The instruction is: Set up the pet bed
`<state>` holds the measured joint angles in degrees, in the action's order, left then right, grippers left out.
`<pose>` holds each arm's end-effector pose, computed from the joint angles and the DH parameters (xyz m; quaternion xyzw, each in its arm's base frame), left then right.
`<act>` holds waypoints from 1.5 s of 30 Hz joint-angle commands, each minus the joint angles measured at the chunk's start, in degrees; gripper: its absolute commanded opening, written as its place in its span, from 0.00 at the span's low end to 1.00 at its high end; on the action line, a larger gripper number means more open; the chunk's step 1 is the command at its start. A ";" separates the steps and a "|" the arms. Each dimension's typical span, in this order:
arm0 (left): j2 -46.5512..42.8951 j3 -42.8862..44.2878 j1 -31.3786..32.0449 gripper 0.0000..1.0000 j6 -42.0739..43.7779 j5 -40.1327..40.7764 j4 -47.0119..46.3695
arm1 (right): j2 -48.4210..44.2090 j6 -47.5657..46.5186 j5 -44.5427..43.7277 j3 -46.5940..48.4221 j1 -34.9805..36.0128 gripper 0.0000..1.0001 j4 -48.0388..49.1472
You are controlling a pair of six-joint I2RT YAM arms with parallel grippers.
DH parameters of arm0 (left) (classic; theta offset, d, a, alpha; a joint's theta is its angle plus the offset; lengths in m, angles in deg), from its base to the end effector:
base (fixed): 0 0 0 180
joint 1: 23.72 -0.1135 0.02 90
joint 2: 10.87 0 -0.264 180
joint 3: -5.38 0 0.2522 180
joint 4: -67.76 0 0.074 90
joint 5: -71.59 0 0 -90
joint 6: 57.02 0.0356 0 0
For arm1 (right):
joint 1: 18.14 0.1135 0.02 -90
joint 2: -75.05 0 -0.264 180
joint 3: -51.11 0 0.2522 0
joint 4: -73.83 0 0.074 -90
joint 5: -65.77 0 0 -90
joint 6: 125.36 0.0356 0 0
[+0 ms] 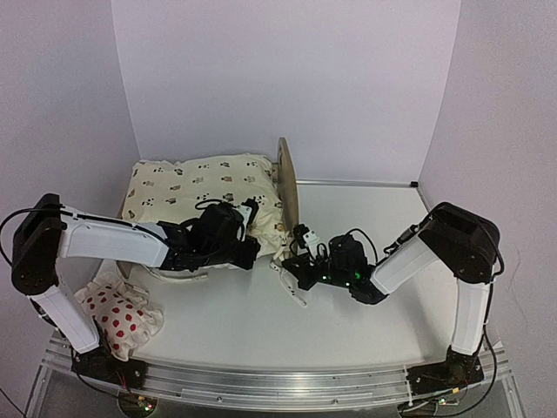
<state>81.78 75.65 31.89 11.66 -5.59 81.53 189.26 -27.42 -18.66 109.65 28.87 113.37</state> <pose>0.2060 -0.2870 0.2171 0.2129 0.8616 -0.2020 0.4143 0.2536 0.2771 0.1156 -0.2945 0.7427 0.3114 0.5146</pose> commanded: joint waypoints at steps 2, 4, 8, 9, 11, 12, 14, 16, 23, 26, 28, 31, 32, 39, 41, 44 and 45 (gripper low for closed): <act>6.07 2.89 -1.72 0.11 0.74 -2.60 -2.21 | 0.75 1.55 -4.55 1.81 0.06 0.00 1.31; 8.23 4.23 -1.97 0.11 1.11 -3.19 -2.60 | 0.66 1.57 -5.43 1.92 0.09 0.00 1.28; 12.31 6.30 -2.50 0.11 1.07 -3.84 -4.42 | 0.84 2.00 -5.77 2.44 0.05 0.00 1.28; 12.99 6.65 -2.58 0.11 0.90 -3.62 -5.05 | 0.97 2.22 -6.51 2.60 0.09 0.00 1.28; 14.39 7.22 -2.74 0.11 0.66 -3.25 -6.63 | 1.15 2.47 -7.72 2.95 0.06 0.00 1.28; 15.02 7.62 -2.91 0.11 0.42 -3.15 -7.17 | 1.25 2.64 -8.30 3.06 0.07 0.00 1.28; 16.41 8.78 -3.00 0.11 0.11 -2.50 -7.73 | 1.36 2.78 -9.21 3.33 0.09 0.00 1.28; 17.57 9.57 -3.02 0.11 -0.15 -1.17 -8.37 | 1.36 2.69 -9.42 3.39 0.08 0.00 1.28; 20.30 9.49 -3.48 0.11 2.16 -1.66 -14.01 | 1.49 1.11 -10.04 3.36 0.06 0.00 1.20; 20.41 8.68 -3.52 0.11 4.81 -4.80 -17.24 | 1.84 0.20 -10.50 3.66 0.03 0.00 1.20; 19.84 7.69 -3.49 0.10 6.83 -6.87 -18.97 | 2.07 -0.40 -11.07 3.96 0.09 0.00 1.20; 18.44 6.02 -3.49 0.10 8.69 -9.22 -20.05 | 2.55 -1.17 -11.41 4.77 0.08 0.00 1.20; 17.77 5.23 -3.49 0.10 9.06 -10.10 -20.43 | 2.72 -1.29 -11.45 5.14 0.07 0.00 1.22; 15.89 3.24 -3.48 0.09 10.14 -16.29 -20.68 | 5.14 -1.91 -10.79 8.22 0.06 0.00 1.28; 15.13 2.29 -3.44 0.09 9.88 -17.17 -20.77 | 5.60 -2.07 -10.14 8.83 0.05 0.00 1.28; 13.86 1.00 -3.48 0.09 9.21 -17.10 -21.27 | 5.72 -1.95 -6.43 9.39 0.10 0.00 1.49; 13.51 0.77 -3.46 0.09 8.99 -16.73 -21.22 | 5.68 -1.63 -4.00 9.42 0.10 0.00 1.61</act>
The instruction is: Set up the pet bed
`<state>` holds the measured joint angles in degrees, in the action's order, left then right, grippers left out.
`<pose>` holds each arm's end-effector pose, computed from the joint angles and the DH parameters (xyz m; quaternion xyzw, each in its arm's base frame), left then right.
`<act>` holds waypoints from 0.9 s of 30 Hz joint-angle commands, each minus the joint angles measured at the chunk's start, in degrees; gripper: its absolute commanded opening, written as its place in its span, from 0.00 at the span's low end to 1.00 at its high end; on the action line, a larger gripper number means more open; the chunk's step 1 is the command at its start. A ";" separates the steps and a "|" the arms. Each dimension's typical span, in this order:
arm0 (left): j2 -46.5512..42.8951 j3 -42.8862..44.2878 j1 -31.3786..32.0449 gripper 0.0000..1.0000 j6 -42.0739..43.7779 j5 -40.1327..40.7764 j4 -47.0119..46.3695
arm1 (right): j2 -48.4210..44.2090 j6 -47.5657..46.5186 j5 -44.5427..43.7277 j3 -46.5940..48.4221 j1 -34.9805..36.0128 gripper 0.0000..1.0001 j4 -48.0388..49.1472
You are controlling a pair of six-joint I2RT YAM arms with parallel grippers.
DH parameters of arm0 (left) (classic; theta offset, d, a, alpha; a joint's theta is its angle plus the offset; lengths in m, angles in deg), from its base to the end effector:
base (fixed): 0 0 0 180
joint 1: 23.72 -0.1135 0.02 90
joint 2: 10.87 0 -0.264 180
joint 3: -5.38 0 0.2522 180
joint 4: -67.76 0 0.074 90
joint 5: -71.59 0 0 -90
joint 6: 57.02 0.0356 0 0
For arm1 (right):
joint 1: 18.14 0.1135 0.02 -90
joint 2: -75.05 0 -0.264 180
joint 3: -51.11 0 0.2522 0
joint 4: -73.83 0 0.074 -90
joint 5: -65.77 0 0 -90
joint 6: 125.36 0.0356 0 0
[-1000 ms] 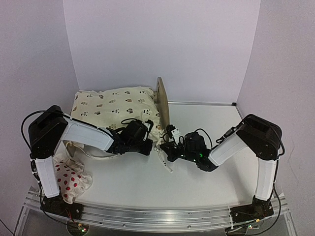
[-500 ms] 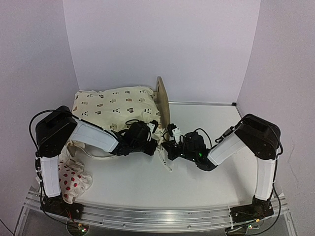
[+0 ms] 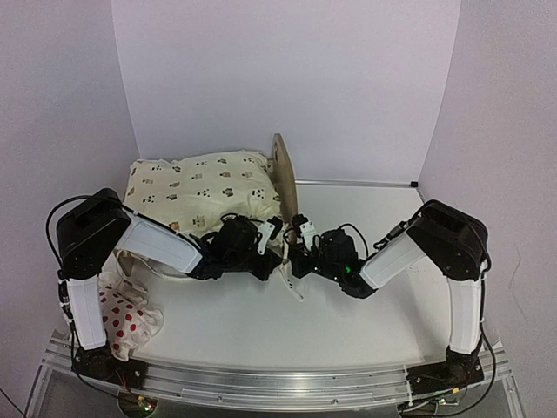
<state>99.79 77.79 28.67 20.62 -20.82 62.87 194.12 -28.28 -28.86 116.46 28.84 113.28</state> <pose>0.2446 -0.3199 0.1441 0.3106 0.8235 -0.2696 0.3907 0.2775 0.2931 0.1139 -0.2458 0.7499 0.2503 0.5608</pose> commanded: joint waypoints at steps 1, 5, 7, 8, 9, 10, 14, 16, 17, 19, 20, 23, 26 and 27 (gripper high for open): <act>-4.71 -1.57 -0.25 0.09 -0.24 -1.03 -2.39 | 0.76 -0.49 8.43 2.58 0.09 0.00 2.01; -5.64 -2.94 -0.24 0.09 -2.25 1.72 -1.86 | 0.95 1.36 16.22 2.02 0.12 0.00 5.21; -6.49 -3.84 -0.24 0.09 -3.56 4.43 -2.11 | 1.30 2.65 18.30 1.85 0.12 0.00 6.84; -6.96 -4.39 -0.26 0.09 -4.09 5.08 -2.32 | 1.69 3.37 19.03 1.98 0.16 0.00 7.73; -7.54 -5.01 -0.26 0.09 -4.61 5.69 -2.43 | 2.09 3.97 19.72 2.17 0.19 0.00 8.56; -8.32 -5.71 -0.29 0.09 -5.28 6.33 -2.44 | 2.49 4.46 20.34 2.42 0.17 0.00 9.26; -13.75 -9.02 -0.25 0.12 -7.25 9.34 -1.07 | 3.69 5.45 22.14 3.57 0.21 0.00 10.33; -16.93 -10.68 -0.25 0.14 -7.98 10.56 0.77 | 3.99 5.53 23.00 3.93 0.21 0.00 10.42; -18.53 -11.30 -0.25 0.16 -8.19 11.09 1.77 | 4.13 5.32 23.11 4.02 0.22 0.00 10.43; -21.05 -12.33 -0.26 0.20 -8.38 12.08 3.56 | 4.44 4.69 23.12 4.18 0.22 0.00 10.43; -22.20 -12.54 -0.26 0.21 -8.38 12.53 4.18 | 4.69 4.31 23.01 4.33 0.20 0.00 10.43; -23.41 -11.73 -0.35 0.22 -8.09 13.83 5.52 | 5.42 3.11 21.04 4.99 0.22 0.00 10.44; -22.34 -8.91 -0.34 0.23 -7.78 12.95 6.93 | 5.87 1.20 17.60 5.32 0.22 0.00 10.43; -21.58 -7.75 -0.29 0.22 -7.70 12.33 7.54 | 5.82 0.47 15.90 5.13 0.22 0.00 10.43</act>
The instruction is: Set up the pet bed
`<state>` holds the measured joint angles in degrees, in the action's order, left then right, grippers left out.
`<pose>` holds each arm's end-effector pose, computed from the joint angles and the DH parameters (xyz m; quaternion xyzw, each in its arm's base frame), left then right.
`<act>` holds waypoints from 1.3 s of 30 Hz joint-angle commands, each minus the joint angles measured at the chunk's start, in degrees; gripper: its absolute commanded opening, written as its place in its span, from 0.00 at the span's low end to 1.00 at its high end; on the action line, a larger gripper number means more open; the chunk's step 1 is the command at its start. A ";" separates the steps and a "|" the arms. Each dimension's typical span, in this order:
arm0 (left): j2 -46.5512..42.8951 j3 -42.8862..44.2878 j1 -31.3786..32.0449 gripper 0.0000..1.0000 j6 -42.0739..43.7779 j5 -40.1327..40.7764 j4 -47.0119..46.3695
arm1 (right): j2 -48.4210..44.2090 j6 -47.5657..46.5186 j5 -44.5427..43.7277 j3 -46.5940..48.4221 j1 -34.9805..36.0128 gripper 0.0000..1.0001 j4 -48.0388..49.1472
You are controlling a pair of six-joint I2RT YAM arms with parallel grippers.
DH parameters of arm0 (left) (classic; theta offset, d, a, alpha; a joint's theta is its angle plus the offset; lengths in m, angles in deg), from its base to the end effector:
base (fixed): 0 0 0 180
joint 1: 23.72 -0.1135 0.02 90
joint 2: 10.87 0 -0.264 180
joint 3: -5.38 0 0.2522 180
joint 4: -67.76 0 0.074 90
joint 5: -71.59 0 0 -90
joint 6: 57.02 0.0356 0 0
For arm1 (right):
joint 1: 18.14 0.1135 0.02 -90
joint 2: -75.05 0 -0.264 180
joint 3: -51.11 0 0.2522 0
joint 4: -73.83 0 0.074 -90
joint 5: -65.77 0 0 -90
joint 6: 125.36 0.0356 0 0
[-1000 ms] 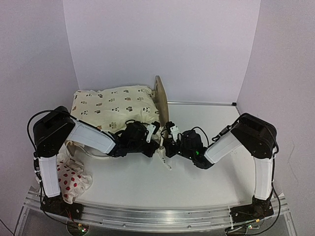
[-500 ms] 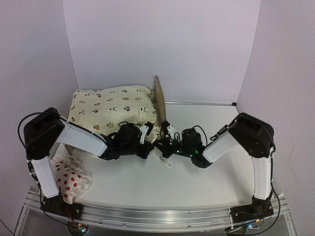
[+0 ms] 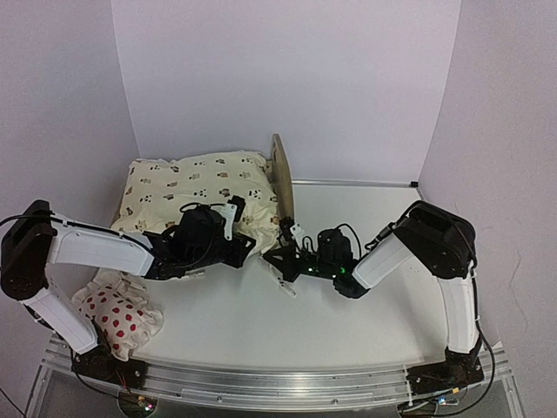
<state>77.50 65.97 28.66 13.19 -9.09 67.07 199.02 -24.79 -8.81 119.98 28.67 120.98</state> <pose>0.2077 -0.2601 0.2102 0.1979 0.8280 -0.2503 0.4611 0.2799 0.3120 0.1106 -0.3162 0.6831 0.4011 0.5220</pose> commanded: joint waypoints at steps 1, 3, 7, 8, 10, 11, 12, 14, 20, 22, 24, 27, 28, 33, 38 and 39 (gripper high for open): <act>1.75 5.31 -0.33 0.22 -0.31 -0.44 4.04 | 0.85 -3.84 -6.41 1.28 0.39 0.00 2.73; 3.99 7.44 -0.34 0.22 -0.39 -2.19 5.17 | 0.67 -5.40 -11.08 0.44 0.34 0.00 2.73; 8.23 9.90 -0.59 0.22 -0.02 -3.06 4.60 | 1.33 -7.75 -16.94 -0.03 0.37 0.00 2.86; 9.32 10.62 -0.83 0.21 0.02 -2.95 4.52 | 1.67 -8.12 -17.47 0.25 0.36 0.00 2.92; 11.05 12.17 -1.40 0.20 -0.15 -2.66 4.67 | 2.55 -8.82 -18.02 1.16 0.39 0.00 3.16; 11.65 12.53 -1.55 0.19 -0.33 -2.28 4.63 | 3.04 -9.29 -18.12 1.70 0.38 0.00 3.28; 12.00 12.67 -1.64 0.19 -0.58 -1.77 4.61 | 3.49 -9.63 -18.21 2.21 0.39 0.00 3.44; 11.88 12.09 -1.67 0.19 -0.88 -1.52 4.19 | 4.61 -10.10 -18.14 3.51 0.39 0.00 3.81; 11.05 9.95 -1.73 0.19 -1.88 -0.35 4.13 | 8.22 -10.04 -12.91 8.44 0.39 0.00 4.31; 10.98 9.76 -1.82 0.19 -1.90 -0.17 4.51 | 9.04 -9.61 -10.89 9.28 0.38 0.00 5.23; 10.35 9.53 -1.84 0.19 -2.01 0.22 4.98 | 9.55 -8.95 -8.40 9.49 0.38 0.00 6.43; 8.01 8.06 -1.84 0.19 -2.41 0.93 5.89 | 9.58 -8.39 -4.39 9.26 0.29 0.00 7.85; 7.03 7.42 -1.84 0.19 -2.72 1.03 6.15 | 9.41 -8.04 -2.89 9.16 0.28 0.00 8.21; 2.28 4.15 -1.84 0.20 -4.28 0.87 7.64 | 7.24 -5.13 5.53 8.38 0.29 0.00 9.63; -0.33 2.97 -1.84 0.20 -4.95 -0.49 8.66 | 4.86 -3.00 10.04 6.31 0.28 0.00 9.89; -0.52 3.03 -1.84 0.20 -4.99 -0.99 8.79 | 4.35 -2.63 11.05 5.83 0.28 0.00 9.93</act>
<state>79.95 69.27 27.11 9.46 -9.26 75.04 207.80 -29.84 -5.88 127.19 28.36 127.35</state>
